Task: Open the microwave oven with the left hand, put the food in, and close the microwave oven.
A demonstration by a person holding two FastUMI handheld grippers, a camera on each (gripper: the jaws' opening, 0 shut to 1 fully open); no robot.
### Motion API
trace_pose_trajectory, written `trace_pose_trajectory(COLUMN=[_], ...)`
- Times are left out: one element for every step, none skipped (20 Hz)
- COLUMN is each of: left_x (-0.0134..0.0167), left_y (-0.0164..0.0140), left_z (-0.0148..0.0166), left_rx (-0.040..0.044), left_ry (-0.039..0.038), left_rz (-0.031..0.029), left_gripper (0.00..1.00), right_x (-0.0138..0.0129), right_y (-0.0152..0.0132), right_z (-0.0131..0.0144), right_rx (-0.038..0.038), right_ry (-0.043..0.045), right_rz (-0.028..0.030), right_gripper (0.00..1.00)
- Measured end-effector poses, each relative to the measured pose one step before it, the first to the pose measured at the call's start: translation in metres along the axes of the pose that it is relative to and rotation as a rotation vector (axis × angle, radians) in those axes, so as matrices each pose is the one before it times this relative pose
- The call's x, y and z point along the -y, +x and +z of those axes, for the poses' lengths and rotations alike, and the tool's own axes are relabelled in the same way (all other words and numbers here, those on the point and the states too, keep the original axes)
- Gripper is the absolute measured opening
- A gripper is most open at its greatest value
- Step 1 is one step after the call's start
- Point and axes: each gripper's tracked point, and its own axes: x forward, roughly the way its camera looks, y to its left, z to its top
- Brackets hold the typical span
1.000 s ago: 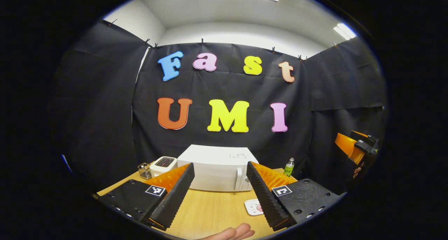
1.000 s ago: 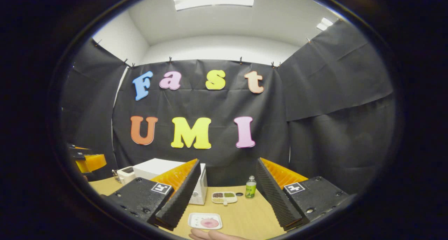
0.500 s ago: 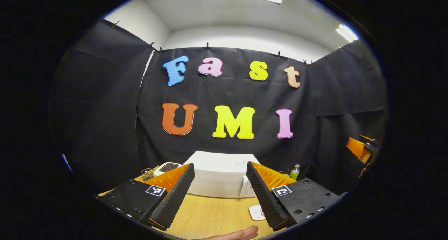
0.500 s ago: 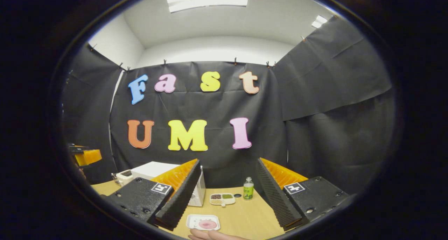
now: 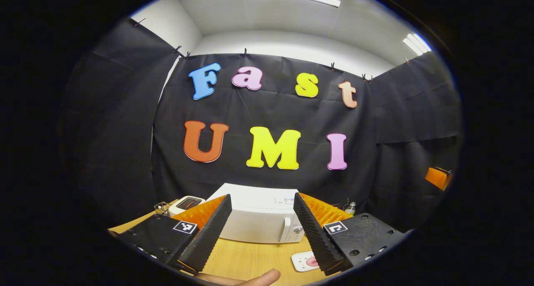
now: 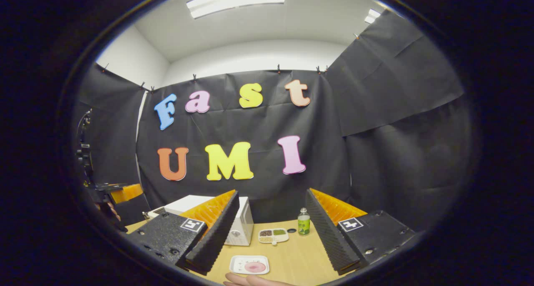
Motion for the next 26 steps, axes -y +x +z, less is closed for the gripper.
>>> trace_pose_trajectory(left_x=[0.00245, 0.00279, 0.00155, 0.0028, 0.00405, -0.00004, 0.00269, 0.00332, 0.00299, 0.00538, 0.00494, 0.00333, 0.00263, 0.0026, 0.00281, 0.00457, 0.00604, 0.0038, 0.0036, 0.00475, 0.00411, 0.00822, 0.00917, 0.00258, 0.00019, -0.00237], left_y=[0.00579, 0.00787, 0.00826, 0.00871, 0.00812, 0.00892, 0.01041, 0.0085, 0.00987, 0.00952, 0.00813, 0.00998, 0.00788, 0.00845, 0.00821, 0.00785, 0.00785, 0.00656, 0.00675, 0.00851, 0.00784, 0.01056, 0.00947, 0.00444, 0.00562, 0.00549], left_z=[-0.00483, -0.00498, -0.00519, -0.00604, -0.00626, -0.00636, -0.00685, -0.00814, -0.00944, -0.01083, -0.01005, -0.00948, -0.00951, -0.01023, -0.01117, -0.01407, -0.01372, -0.01108, -0.00928, -0.00919, -0.00875, -0.01281, -0.01611, -0.01654, -0.01291, -0.0061], left_rx=[0.00072, 0.0, -0.00043, 0.00122, 0.00031, 0.00283, 0.00282, -0.00235, -0.00364, -0.00449, -0.00374, -0.00023, -0.00076, -0.00439, -0.0057, -0.01597, -0.02187, -0.01462, -0.00832, -0.00641, -0.00526, -0.02089, -0.0406, -0.0381, -0.02694, -0.0092], left_ry=[0.00457, 0.00412, 0.00314, 0.00346, 0.00811, 0.00399, 0.00007, -0.00185, -0.006, -0.01055, -0.00831, -0.00314, 0.00795, 0.02232, 0.0288, 0.02828, 0.01946, 0.01418, 0.00829, 0.00365, 0.0095, 0.00388, -0.01048, -0.01885, -0.0165, -0.00526], left_rz=[-0.00485, -0.00342, -0.00243, -0.00613, -0.00902, 0.00025, -0.00412, -0.00563, -0.00601, -0.01188, -0.01237, -0.00811, 0.00115, 0.00338, 0.01132, 0.00725, 0.00414, 0.01192, 0.00938, 0.00874, 0.00674, -0.02023, -0.03008, -0.003, 0.01683, 0.01297], left_gripper=[0.94, 0.94, 0.94, 0.94, 0.94, 0.94, 0.94, 0.94, 0.94, 0.94, 0.94, 0.94, 0.94, 0.94, 0.94, 0.94, 0.94, 0.94, 0.94, 0.84, 0.94, 0.92, 0.75, 0.85, 0.82, 0.78], right_x=[0.00098, 0.00299, 0.00323, 0.00314, 0.00268, 0.00206, 0.00019, 0.00193, 0.00332, 0.00309, 0.0031, 0.0024, 0.00216, 0.00238, 0.00217, 0.00213, 0.00187, 0.00082, 0.00147, 0.00286, 0.00493, 0.00535, 0.00459, 0.00322, 0.00378, 0.00426], right_y=[0.00341, 0.00277, 0.00314, 0.00287, 0.00249, 0.00248, 0.00167, 0.00133, 0.00233, 0.00117, 0.00115, 0.00104, 0.00116, 0.00121, 0.00153, 0.0016, 0.00186, 0.0011, 0.00142, 0.00062, 0.00058, 0.00064, 0.00038, 0.00097, 0.00016, -0.00051], right_z=[-0.00138, -0.00264, -0.00242, -0.0028, -0.0018, -0.00309, -0.00172, -0.00206, -0.00044, -0.00122, -0.00109, -0.00098, -0.00151, -0.00284, -0.002, -0.00257, -0.00301, -0.00343, -0.00026, -0.00068, -0.00145, -0.00342, -0.00211, -0.00208, -0.00163, -0.00204], right_rx=[-0.00733, -0.00521, -0.00458, -0.00256, -0.00369, -0.00476, -0.00316, -0.00163, 0.00175, 0.00094, 0.00317, 0.0028, 0.00146, -0.00179, -0.00202, -0.00437, -0.00741, -0.00361, 0.00191, 0.0034, 0.00181, -0.00145, -0.00143, -0.00095, -0.00116, 0.00298], right_ry=[0.00275, 0.00246, -0.00041, -0.0031, -0.00082, 0.00212, 0.0023, -0.00124, -0.00466, -0.00437, -0.00502, -0.00455, -0.00327, -0.00185, -0.00076, -0.00188, -0.00194, -0.00161, -0.00127, -0.00114, -0.00132, -0.00206, -0.00072, -0.00097, -0.00182, -0.00151], right_rz=[0.00555, -0.00231, -0.00432, -0.00601, -0.00588, -0.00248, 0.00349, 0.00065, -0.00383, -0.00253, -0.00524, -0.00423, -0.00218, -0.00034, -0.00112, -0.00066, 0.00201, 0.00608, 0.00581, 0.00277, -0.00411, -0.00653, -0.00501, -0.00388, -0.00204, -0.00299], right_gripper=[0.94, 1.0, 0.94, 1.0, 1.0, 1.0, 1.0, 1.0, 0.94, 1.0, 1.0, 0.94, 1.0, 0.94, 1.0, 1.0, 1.0, 1.0, 0.94, 1.0, 1.0, 1.0, 1.0, 1.0, 0.94, 1.0])
